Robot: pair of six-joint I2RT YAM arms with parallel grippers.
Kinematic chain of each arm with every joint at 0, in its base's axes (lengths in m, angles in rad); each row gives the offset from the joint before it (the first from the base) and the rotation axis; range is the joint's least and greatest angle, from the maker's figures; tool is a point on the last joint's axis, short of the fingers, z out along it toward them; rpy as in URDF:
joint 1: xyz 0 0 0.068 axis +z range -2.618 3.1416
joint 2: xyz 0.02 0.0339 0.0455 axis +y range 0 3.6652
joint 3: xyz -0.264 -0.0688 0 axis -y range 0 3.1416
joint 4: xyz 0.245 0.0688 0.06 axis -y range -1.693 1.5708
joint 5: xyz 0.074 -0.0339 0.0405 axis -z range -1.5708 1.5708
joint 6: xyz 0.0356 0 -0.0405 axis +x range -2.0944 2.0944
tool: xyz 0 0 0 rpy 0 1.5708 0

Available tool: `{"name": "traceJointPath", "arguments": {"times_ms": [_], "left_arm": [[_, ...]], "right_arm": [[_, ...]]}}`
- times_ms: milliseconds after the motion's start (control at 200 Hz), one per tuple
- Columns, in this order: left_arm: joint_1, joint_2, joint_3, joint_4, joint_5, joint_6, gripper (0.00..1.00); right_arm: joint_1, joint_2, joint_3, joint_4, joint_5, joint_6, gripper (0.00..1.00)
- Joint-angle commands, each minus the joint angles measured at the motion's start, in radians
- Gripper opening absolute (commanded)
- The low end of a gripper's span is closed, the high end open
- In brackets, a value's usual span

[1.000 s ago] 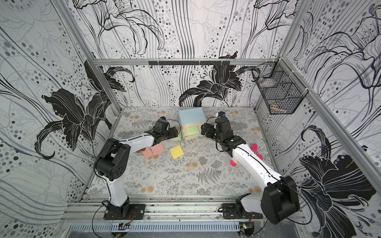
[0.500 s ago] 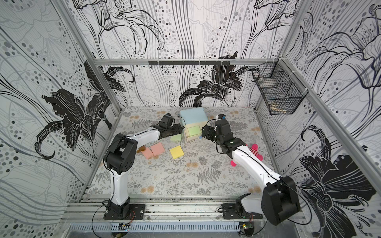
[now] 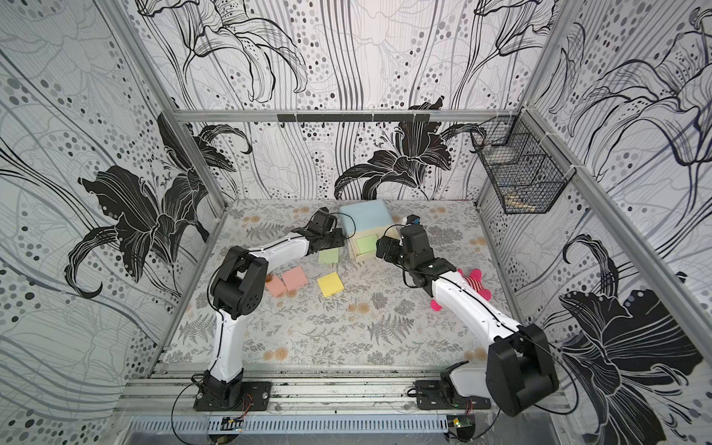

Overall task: Please put the sticky notes in the drawer by color
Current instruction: Adjust the storage box at the center of the board, then pick up the sticky notes from the center of the board.

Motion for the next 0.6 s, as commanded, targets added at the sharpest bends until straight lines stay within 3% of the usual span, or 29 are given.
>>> {"name": "traceJointPath", "arguments": {"times_ms": [0, 185, 330, 596], "left_arm": [[-0.006, 0.065, 0.107, -0.031, -0.021, 0.048, 0.55], [-0.006, 0.158, 0.23, -0.136, -0.027, 0.083, 0.49], [-0.006, 0.164, 0.229, -0.175, -0.018, 0.116, 0.52], [-0.005, 0.116, 0.151, -0.222, -0.11, 0.152, 0.58]], "right_arm": [[-0.004, 0.009, -0.016, 0.023, -0.002, 0.003, 0.92], [-0.004, 0.011, -0.024, 0.021, -0.002, 0.007, 0.92], [-0.004, 0.019, -0.023, 0.023, 0.0, 0.007, 0.92], [-0.004, 0.047, -0.002, 0.03, -0.014, 0.007, 0.92]]}}
